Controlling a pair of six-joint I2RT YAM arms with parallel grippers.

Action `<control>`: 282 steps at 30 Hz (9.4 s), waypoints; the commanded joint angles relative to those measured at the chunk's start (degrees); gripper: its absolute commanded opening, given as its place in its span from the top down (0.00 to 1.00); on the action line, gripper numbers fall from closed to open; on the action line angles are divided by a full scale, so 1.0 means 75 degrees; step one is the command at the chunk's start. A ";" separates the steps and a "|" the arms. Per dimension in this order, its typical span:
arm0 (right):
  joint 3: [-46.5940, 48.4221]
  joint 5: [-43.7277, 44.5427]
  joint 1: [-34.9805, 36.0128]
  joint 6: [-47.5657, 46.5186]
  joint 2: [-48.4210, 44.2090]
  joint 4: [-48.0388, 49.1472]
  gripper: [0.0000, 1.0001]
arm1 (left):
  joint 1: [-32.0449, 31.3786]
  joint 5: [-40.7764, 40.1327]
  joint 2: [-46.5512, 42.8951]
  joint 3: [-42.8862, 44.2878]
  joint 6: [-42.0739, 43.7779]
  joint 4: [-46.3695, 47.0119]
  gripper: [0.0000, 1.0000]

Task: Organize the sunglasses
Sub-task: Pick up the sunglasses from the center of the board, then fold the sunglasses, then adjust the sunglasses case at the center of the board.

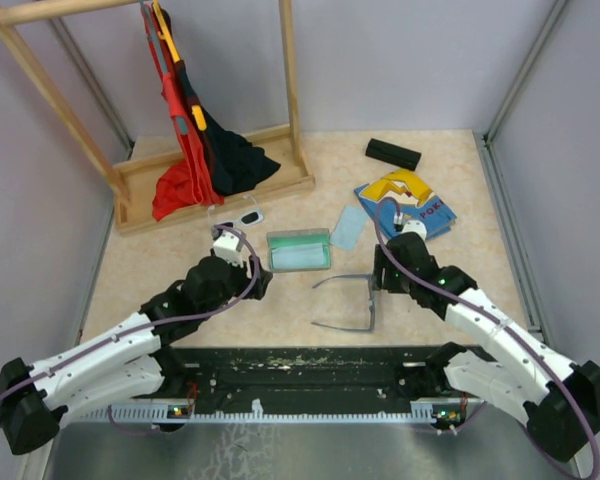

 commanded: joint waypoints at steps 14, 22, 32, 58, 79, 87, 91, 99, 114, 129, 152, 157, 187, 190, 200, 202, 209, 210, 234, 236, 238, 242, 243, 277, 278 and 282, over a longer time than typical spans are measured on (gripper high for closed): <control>0.0198 -0.0862 -0.0018 -0.0031 0.1230 0.0501 0.60 | 0.0015 -0.0369 -0.0105 -0.0239 -0.0395 -0.0179 0.27; 0.0174 -0.0302 0.0775 0.0690 0.1434 0.0093 0.60 | 0.0015 -0.0392 -0.0048 -0.0445 -0.0435 0.0016 0.27; 0.0100 -0.0037 0.0892 0.0880 0.1716 -0.0170 0.67 | 0.0013 -0.0372 -0.0005 -0.0833 -0.0283 0.0550 0.27; 0.0009 -0.0145 0.0968 0.0759 0.2553 0.0209 0.82 | 0.0016 -0.0188 0.0221 -0.1071 -0.0077 0.1005 0.27; 0.0359 -0.0175 0.1003 0.0395 0.1928 0.0151 1.00 | 0.0015 -0.0257 -0.0152 -0.0748 -0.0122 0.0597 0.28; 0.0291 -0.1121 0.1002 -0.1457 0.0306 0.1524 1.00 | 0.0015 -0.0498 -0.0643 0.0122 -0.0213 -0.0210 0.28; 0.0108 -0.1856 0.1003 -0.2254 -0.0193 0.2200 1.00 | 0.0013 -0.0876 -0.0473 0.0703 -0.0212 -0.0744 0.28; 0.0272 -0.0985 0.1698 -0.2935 -0.0406 0.2614 1.00 | 0.0013 -0.1378 0.0701 0.1631 -0.0332 -0.1382 0.31; 0.0742 0.0326 0.2364 -0.2678 0.0516 0.2828 1.00 | -0.0158 -0.0425 0.2223 0.2335 -0.0118 -0.1046 0.36; 0.1033 0.0019 0.2363 -0.1750 0.0893 0.3079 1.00 | -0.1682 -0.1633 0.4313 0.3629 -0.1167 -0.1257 0.36; 0.0530 0.1254 0.2336 -0.0446 -0.0001 0.2161 1.00 | -0.2107 -0.2329 0.4088 0.4093 -0.1137 -0.1325 0.34; 0.0536 0.2403 0.2074 0.0246 -0.0102 0.1863 1.00 | -0.2116 -0.1984 0.2262 0.3412 0.0001 -0.1075 0.34; 0.0675 -0.0502 0.1630 -0.0720 -0.0604 0.2768 1.00 | -0.2058 -0.0899 0.3966 0.3742 0.1273 0.0211 0.99; 0.0673 -0.0782 0.1623 -0.0841 -0.0476 0.2745 1.00 | -0.2049 -0.0805 0.4239 0.4023 0.1386 0.0157 0.99; 0.0491 -0.1795 0.1625 -0.1108 -0.0342 0.3112 1.00 | -0.2045 -0.0468 0.4976 0.4725 0.1813 -0.0065 0.98; 0.0517 -0.1951 0.1625 -0.1226 -0.0249 0.3098 1.00 | -0.2041 -0.0442 0.5091 0.4850 0.1927 -0.0129 0.95; 0.0632 0.0308 0.1546 -0.0278 -0.0425 0.1985 1.00 | -0.1775 -0.0398 0.4787 0.4752 0.2377 -0.0348 0.60; 0.0649 0.0763 0.1414 -0.0066 -0.0480 0.1691 1.00 | -0.1465 -0.0212 0.4623 0.4669 0.2462 -0.0375 0.53; -0.0620 -0.0720 0.0171 0.0040 -0.1987 0.1171 1.00 | 0.2125 0.5563 0.8093 0.8273 0.7795 -0.3448 0.20; -0.0653 -0.0712 0.0171 0.0038 -0.2080 0.1134 1.00 | 0.2125 0.5701 0.8256 0.8237 0.7878 -0.3608 0.20; -0.0675 -0.0725 0.0172 0.0030 -0.2130 0.1096 1.00 | 0.2125 0.5799 0.8350 0.8148 0.7893 -0.3631 0.19; -0.0684 -0.0772 0.0172 0.0043 -0.2144 0.1095 1.00 | 0.2125 0.5762 0.8429 0.7977 0.7893 -0.3519 0.19; -0.0689 -0.0776 0.0171 0.0043 -0.2159 0.1092 1.00 | 0.2125 0.5658 0.8472 0.7957 0.7890 -0.3478 0.19; -0.0832 -0.0722 0.0171 0.0136 -0.2556 0.1095 1.00 | 0.2113 0.5104 0.8484 0.7619 0.6188 -0.2930 0.71; -0.0836 -0.0697 0.0171 0.0152 -0.2573 0.1079 1.00 | 0.2103 0.5003 0.8413 0.7538 0.5973 -0.2801 0.71; -0.0906 -0.0708 0.0171 0.0185 -0.2610 0.1103 1.00 | 0.2047 0.4338 0.8018 0.7085 0.4968 -0.2242 0.74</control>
